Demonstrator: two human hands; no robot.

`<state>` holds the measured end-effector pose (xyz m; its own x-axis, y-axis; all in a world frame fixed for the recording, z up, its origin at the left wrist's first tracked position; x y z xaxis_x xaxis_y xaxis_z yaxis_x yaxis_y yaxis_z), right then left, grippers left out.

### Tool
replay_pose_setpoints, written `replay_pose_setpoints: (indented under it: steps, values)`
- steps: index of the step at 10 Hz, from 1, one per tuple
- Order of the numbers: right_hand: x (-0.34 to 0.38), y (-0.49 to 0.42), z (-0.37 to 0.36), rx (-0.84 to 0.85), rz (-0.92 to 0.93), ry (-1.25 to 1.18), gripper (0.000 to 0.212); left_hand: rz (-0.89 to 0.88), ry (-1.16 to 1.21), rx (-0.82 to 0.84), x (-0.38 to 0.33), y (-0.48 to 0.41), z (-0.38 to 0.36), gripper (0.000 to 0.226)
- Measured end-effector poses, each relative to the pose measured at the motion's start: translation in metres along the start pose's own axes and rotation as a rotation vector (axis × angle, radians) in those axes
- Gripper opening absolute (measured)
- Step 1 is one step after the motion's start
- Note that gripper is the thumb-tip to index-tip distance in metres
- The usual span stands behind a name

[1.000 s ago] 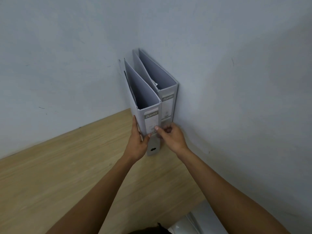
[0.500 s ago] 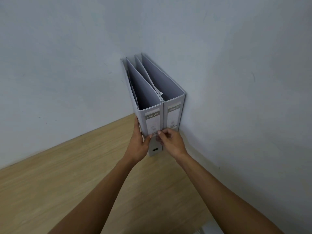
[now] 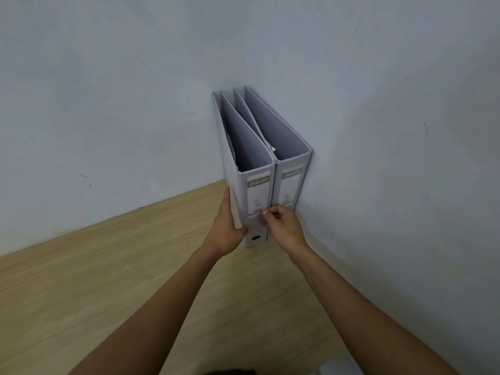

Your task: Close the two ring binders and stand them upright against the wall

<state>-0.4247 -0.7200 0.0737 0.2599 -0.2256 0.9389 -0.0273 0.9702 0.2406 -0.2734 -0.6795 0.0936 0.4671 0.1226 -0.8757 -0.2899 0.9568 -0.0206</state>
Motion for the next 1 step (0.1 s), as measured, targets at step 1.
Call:
replay_pose_setpoints:
  steps: [1]
  values:
    - [0.0014,0.0088,0.0011,0.005,-0.067,-0.012,0.012,0.092,0.009,-0.004,0.0108,0.0114,0.0089,0.115]
Point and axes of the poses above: each hand's wrist, its own y-axis away from the middle knuckle, its own z-axis out of the back of the hand, x = y × z, the point moved 7 cm from there along -y, towards the middle knuckle, and after that the axes turned 10 degrees about -x, right-handed, at the moved point
